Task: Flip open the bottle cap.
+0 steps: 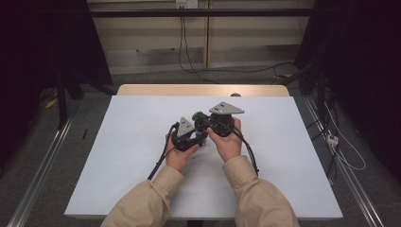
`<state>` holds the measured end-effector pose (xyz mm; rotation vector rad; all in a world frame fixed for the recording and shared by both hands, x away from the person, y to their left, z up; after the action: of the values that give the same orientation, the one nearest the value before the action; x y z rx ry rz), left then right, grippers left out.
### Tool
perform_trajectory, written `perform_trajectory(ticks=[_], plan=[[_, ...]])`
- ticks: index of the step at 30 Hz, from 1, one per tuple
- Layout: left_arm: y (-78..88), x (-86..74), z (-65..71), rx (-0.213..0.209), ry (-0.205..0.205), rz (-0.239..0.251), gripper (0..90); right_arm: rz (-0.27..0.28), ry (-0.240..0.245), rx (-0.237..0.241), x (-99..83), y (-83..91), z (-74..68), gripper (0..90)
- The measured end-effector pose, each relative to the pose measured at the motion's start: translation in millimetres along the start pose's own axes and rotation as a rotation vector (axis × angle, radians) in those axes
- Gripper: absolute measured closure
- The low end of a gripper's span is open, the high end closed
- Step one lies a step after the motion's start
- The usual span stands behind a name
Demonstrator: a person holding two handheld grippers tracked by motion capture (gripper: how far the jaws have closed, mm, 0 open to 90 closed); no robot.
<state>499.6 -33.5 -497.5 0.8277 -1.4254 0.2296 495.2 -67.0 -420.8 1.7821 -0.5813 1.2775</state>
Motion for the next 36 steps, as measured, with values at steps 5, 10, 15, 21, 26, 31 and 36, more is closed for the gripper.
perform_trajectory(ticks=[5, 10, 15, 21, 26, 31, 36], plan=[[0.0, 0.0, 0.0, 0.0, 0.0, 0.0, 53.6, 0.0, 0.001, 0.002, -0.2, -0.6, -0.6, 90.0], [0.0, 0.0, 0.1, 0.0, -0.001, 0.0, 53.6, 0.0, 0.001, 0.003, -0.8, -2.3, -0.8, 90.0], [0.0, 0.1, -0.1, 0.0, 0.001, 0.001, 53.6, -0.003, 0.002, 0.003, -1.2, -3.9, -0.2, 90.0], [0.0, 0.0, 0.0, 0.0, 0.0, 0.0, 53.6, -0.004, 0.001, 0.004, 0.5, -5.2, -0.7, 90.0], [-0.1, 0.2, -0.3, -0.002, 0.006, 0.002, 53.5, -0.006, 0.002, 0.003, 0.6, -5.4, -0.3, 90.0], [0.2, -0.1, -0.6, -0.014, 0.017, 0.001, 53.1, -0.003, -0.004, 0.009, 1.1, -4.0, 0.8, 90.0], [0.7, 0.3, 0.5, -0.035, 0.018, 0.006, 50.2, -0.002, -0.014, 0.015, 1.7, -1.3, 1.6, 89.6]])
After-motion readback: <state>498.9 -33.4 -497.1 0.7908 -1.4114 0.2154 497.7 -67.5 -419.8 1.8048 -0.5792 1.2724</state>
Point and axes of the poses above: each handheld gripper's, and its own axes: y roughly backward along the jaws, x roughly out of its top, z roughly to its right, the point moved 10 cm from there along -y, roughly forward along the jaws, and after that the axes turned 5 degrees about -y, right-handed, at the moved point
